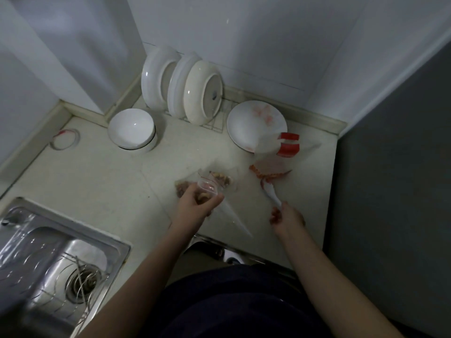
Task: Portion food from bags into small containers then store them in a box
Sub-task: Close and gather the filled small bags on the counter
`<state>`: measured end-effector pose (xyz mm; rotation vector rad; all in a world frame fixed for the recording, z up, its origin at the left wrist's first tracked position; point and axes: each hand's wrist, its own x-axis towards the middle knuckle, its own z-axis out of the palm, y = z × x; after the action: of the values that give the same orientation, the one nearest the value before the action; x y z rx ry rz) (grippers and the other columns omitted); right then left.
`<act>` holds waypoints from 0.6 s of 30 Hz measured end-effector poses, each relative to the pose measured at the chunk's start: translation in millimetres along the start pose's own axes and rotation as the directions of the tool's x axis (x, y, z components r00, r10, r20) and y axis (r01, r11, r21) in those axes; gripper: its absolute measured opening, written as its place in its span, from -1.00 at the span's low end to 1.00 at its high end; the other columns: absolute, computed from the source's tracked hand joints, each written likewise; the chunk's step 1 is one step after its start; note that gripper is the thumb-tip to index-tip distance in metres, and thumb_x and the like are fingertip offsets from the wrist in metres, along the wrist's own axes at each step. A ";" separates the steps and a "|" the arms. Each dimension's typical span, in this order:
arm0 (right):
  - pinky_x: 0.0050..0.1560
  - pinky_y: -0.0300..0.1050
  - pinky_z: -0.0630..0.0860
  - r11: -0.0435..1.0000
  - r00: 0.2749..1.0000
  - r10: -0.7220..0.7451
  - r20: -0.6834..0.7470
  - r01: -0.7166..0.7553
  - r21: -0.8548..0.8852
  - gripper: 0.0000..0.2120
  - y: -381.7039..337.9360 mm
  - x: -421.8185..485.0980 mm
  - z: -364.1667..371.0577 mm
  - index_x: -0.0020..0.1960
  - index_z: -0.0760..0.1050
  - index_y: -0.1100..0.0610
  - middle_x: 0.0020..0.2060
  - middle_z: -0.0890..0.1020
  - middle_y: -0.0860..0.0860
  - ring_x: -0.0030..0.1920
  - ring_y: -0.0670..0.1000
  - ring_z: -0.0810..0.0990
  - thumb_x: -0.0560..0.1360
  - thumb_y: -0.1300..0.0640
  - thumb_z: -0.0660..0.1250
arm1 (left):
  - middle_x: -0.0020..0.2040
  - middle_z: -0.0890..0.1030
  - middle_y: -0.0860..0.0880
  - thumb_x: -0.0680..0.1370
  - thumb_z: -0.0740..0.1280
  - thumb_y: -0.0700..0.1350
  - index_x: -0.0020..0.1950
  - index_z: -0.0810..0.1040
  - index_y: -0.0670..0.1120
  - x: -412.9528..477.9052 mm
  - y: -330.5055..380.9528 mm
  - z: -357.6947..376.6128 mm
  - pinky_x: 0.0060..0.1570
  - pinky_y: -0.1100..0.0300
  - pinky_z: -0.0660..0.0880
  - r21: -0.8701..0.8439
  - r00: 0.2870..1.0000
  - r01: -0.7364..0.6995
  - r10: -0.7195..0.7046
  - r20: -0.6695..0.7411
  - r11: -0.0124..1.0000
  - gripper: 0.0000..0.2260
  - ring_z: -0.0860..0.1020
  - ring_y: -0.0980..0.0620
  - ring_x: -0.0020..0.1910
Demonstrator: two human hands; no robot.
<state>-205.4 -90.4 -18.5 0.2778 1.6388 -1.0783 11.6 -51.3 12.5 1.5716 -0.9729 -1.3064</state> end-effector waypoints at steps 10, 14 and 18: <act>-0.42 -0.33 0.39 0.594 0.651 -0.245 0.719 0.687 -0.419 -0.82 -40.3 -137.7 29.1 -0.10 0.61 0.08 -0.35 0.61 -0.14 -0.38 -0.20 0.52 0.47 -0.03 0.38 | -0.09 0.65 0.03 0.36 0.49 0.13 0.04 0.57 0.07 -11.9 47.7 23.0 -0.14 0.11 0.57 0.063 0.987 -0.160 0.159 0.015 0.985 -0.68 0.63 0.05 -0.10; -0.22 -0.49 0.44 0.292 0.468 -0.349 0.812 0.878 -0.380 -0.80 -30.0 -149.2 26.6 -0.06 0.60 0.02 -0.21 0.64 -0.14 -0.17 -0.26 0.58 0.36 0.02 0.51 | -0.12 0.66 0.08 0.40 0.49 -0.04 0.04 0.55 0.08 -13.5 57.7 27.0 -0.22 0.32 0.54 0.092 0.967 -0.247 0.251 -0.037 0.965 -0.75 0.62 0.20 -0.17; -0.16 -0.36 0.46 0.241 0.440 -0.397 0.806 0.897 -0.371 -0.83 -27.2 -140.7 24.5 -0.04 0.64 0.12 -0.23 0.64 -0.09 -0.19 -0.18 0.59 0.39 0.13 0.50 | -0.18 0.63 0.11 0.36 0.51 0.02 -0.07 0.52 0.11 -15.1 59.3 24.9 -0.31 0.41 0.45 0.144 0.953 -0.296 0.303 -0.031 0.944 -0.77 0.56 0.26 -0.25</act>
<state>-155.1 -76.8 117.2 -1.4520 1.4672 -0.7726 -17.9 -60.3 70.8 1.4822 -1.2373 -0.9997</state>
